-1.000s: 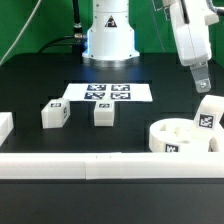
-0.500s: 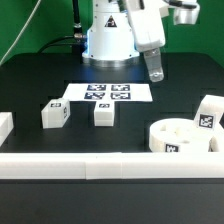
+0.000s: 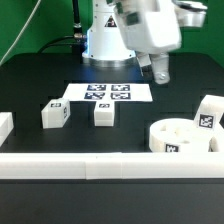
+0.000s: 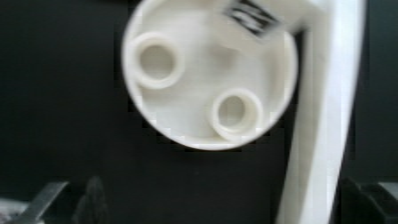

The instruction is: Assemble stool

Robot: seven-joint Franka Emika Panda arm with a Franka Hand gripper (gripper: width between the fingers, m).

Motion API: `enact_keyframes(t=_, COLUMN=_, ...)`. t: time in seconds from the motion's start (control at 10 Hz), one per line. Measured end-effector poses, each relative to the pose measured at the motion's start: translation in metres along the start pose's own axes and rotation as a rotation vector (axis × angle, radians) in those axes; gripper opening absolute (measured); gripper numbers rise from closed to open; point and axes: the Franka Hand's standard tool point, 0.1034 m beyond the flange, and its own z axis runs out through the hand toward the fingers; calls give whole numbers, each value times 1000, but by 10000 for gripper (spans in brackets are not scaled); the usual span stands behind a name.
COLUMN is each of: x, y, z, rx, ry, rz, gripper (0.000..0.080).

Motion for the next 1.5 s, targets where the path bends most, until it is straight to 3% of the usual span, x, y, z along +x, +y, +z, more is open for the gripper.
enact_keyframes(t=0.3, x=-1, y=0, z=3, rx=-66, ry=-3, rz=-403, gripper=649)
enact_keyframes(t=0.7, x=1, y=0, z=2, rx=-64, ry=-11, rz=-715, gripper=649)
enact_keyframes(t=0.9, x=10, y=4, z=4, rx=-119, ry=19, rz=-968, gripper=649)
enact_keyframes(t=1.1, x=27, y=11, z=9, rx=-125, ry=54, rz=-1100, gripper=649)
enact_keyframes(t=1.5, x=28, y=11, z=10, rx=-132, ry=43, rz=-1296, gripper=649)
